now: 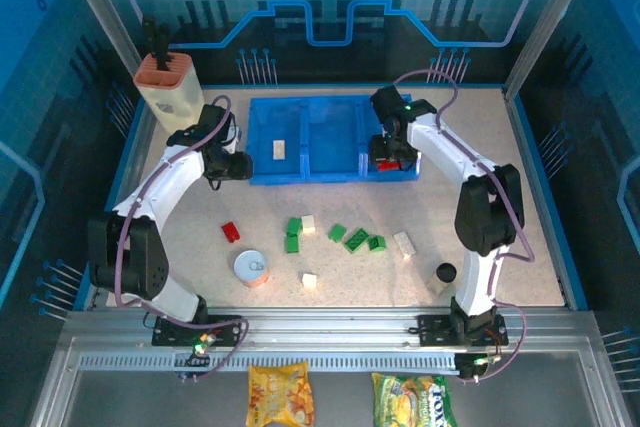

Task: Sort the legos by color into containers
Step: Place the lego in the container.

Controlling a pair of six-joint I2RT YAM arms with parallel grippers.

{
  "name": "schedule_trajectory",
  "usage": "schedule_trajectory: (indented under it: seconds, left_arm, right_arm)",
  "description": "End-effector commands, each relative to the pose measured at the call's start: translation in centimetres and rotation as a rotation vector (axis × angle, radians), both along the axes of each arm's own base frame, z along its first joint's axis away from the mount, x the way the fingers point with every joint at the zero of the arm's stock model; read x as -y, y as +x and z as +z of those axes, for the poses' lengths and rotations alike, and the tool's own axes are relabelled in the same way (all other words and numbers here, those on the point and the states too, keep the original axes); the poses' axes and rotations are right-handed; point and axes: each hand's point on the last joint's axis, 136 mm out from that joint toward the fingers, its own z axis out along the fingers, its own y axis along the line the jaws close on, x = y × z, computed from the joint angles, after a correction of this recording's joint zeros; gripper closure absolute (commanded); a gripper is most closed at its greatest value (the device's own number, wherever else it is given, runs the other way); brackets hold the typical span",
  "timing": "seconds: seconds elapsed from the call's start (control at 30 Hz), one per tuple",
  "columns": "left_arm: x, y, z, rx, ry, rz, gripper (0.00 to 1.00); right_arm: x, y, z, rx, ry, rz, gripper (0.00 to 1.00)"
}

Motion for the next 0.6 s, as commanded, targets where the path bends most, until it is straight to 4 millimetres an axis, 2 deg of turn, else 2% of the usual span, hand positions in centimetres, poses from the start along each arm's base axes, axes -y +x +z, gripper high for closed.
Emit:
schedule_trajectory:
  seconds: [0.0, 0.23, 0.57]
  left_arm:
    - [0.0, -0.4, 0.2, 0.010, -0.015, -0.019, 0.49]
    - [-0.1, -0.4, 0.2, 0.013, -0.012, -0.016, 0.50]
    - [0.0, -0.3, 0.2, 0.012, -0.018, -0.015, 0.50]
  right_arm:
    - [0.5, 2.4, 0.0, 0.026, 0.003, -0.018, 0.38]
    - [1.2, 7.6, -0.5, 0.120, 0.028, -0.069, 0.38]
    - [1.3, 13.0, -2.7, 0.170, 0.052, -0.072, 0.38]
